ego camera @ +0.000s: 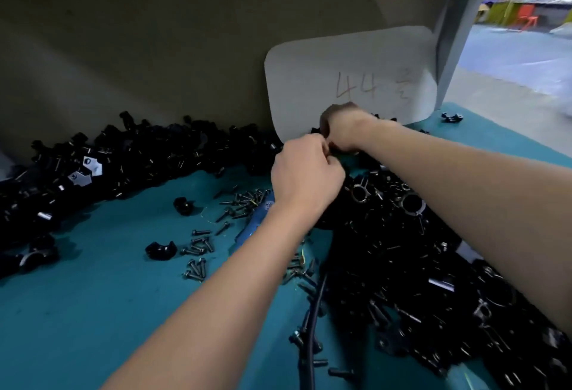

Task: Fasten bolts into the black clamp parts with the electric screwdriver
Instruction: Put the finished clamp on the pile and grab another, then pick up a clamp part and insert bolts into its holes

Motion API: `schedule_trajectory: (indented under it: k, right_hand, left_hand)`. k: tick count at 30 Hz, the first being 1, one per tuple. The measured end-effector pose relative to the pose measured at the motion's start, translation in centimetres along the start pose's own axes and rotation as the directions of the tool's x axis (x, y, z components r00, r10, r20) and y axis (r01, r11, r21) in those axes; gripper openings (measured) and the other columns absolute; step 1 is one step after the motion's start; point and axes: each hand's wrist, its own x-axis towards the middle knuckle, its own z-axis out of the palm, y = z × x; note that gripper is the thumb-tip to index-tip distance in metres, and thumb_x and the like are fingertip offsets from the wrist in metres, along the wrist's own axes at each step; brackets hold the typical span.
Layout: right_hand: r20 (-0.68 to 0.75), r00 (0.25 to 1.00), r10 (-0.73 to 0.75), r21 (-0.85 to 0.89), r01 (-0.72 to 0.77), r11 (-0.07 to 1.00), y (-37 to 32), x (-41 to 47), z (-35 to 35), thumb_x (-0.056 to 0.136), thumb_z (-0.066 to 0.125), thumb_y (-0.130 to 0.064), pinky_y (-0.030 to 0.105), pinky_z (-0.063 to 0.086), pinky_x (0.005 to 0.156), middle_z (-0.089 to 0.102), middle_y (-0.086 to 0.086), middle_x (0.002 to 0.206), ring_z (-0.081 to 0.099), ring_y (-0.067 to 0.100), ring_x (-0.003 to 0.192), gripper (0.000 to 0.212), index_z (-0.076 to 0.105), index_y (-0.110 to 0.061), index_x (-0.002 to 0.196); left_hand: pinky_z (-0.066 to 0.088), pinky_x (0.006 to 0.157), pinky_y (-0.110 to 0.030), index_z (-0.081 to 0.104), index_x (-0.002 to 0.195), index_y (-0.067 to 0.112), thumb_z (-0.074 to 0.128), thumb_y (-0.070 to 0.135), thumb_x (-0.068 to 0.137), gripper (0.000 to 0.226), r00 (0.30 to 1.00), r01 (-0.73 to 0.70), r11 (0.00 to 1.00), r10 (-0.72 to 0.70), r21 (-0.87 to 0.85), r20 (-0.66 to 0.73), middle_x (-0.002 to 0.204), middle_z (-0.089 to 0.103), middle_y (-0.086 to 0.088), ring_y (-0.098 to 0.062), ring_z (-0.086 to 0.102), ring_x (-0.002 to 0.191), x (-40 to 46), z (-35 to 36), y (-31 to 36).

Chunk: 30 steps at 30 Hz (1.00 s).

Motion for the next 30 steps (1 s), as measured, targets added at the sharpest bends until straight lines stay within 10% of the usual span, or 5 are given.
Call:
schedule_trajectory:
  k: [8,19,22,27,30]
  right_hand:
    - [0.172,0.982,-0.071,-0.235,0.111,0.966,-2.3,4.6,5.0,0.09,0.069,-0.005,0.038,0.044,0.109,0.043,0.019,0.15,0.048,0.039,0.138,0.064,0.047,-0.014,0.15]
    - [-0.059,0.981,0.186,-0.012,-0.187,0.982,-2.1,4.0,4.6,0.084,0.071,0.003,0.031,0.048,0.064,0.058,0.016,0.09,0.048,0.024,0.063,0.022,0.051,-0.003,0.076]
    - [-0.123,0.956,0.267,0.176,-0.244,0.954,-2.7,4.3,4.0,0.088,0.07,-0.006,0.024,0.036,0.049,0.053,0.012,0.079,0.044,0.022,0.057,0.033,0.042,-0.006,0.071]
    - [-0.092,0.898,0.43,0.788,-0.198,0.582,-6.4,2.5,2.6,0.103,0.048,-0.021,0.033,0.053,0.068,0.06,0.005,0.09,0.064,0.027,0.088,0.018,0.054,-0.009,0.09]
    - [0.079,0.882,0.465,0.966,-0.183,0.184,-8.9,-0.8,2.7,0.105,0.04,-0.022,0.033,0.041,0.053,0.052,0.007,0.084,0.044,0.021,0.061,0.022,0.051,-0.011,0.09]
  left_hand:
    - [0.044,0.094,-0.04,0.064,0.111,0.007,0.057,0.02,0.091,0.025,0.987,0.158,0.957,-0.153,0.244,-0.04,0.121,0.059,-0.019,-0.039,0.056,0.11,4.5,-0.1,-8.0]
    - [0.031,0.113,-0.049,0.036,0.156,0.026,0.05,0.03,0.103,0.056,0.968,0.245,0.863,-0.245,0.442,-0.058,0.17,0.003,-0.021,-0.044,0.025,0.147,4.8,-1.0,-14.5]
    - [0.04,0.097,-0.039,0.042,0.15,0.019,0.055,0.011,0.099,0.053,0.987,0.156,0.903,-0.154,0.401,-0.038,0.162,0.025,-0.021,-0.042,0.043,0.131,3.5,-1.4,-14.9]
    - [0.04,0.069,-0.037,0.055,0.119,0.012,0.06,-0.002,0.094,0.03,0.996,0.07,0.907,-0.041,0.415,-0.079,0.108,0.063,-0.01,-0.032,0.059,0.098,3.1,-3.2,-14.3]
    - [0.041,0.064,-0.035,0.058,0.108,0.012,0.068,0.0,0.091,0.022,0.991,0.089,0.941,-0.051,0.326,-0.124,0.089,0.062,-0.005,-0.024,0.054,0.079,2.0,-4.2,-13.6]
